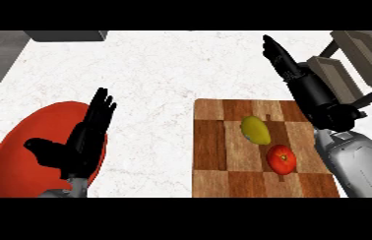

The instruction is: Pick the lemon from the cutting board and place it in the tiered basket

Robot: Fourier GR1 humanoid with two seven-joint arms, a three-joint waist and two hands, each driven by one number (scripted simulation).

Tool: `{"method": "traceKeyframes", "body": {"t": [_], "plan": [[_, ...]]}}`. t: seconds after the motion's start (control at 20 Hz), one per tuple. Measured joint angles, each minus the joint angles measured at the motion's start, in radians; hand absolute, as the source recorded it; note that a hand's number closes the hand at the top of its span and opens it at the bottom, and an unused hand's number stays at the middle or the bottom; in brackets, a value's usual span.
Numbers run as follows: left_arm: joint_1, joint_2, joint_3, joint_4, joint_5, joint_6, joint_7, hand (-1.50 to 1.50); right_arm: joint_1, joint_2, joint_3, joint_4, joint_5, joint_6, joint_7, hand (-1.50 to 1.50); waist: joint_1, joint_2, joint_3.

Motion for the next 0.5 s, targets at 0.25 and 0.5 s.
{"method": "traceKeyframes", "body": {"t": [0.25, 0.5], "plan": [[-0.032, 0.122, 0.054, 0.050, -0.101, -0.002, -0.010, 0.00, 0.045, 0.046, -0.093, 0.017, -0.123, -0.003, 0.025, 1.50, -0.005, 0.016, -0.006], [-0.029, 0.215, 0.088, 0.092, -0.172, 0.009, -0.012, 0.00, 0.159, 0.022, -0.207, 0.119, -0.082, -0.172, 0.072, -1.50, -0.051, 0.023, -0.005]]}}
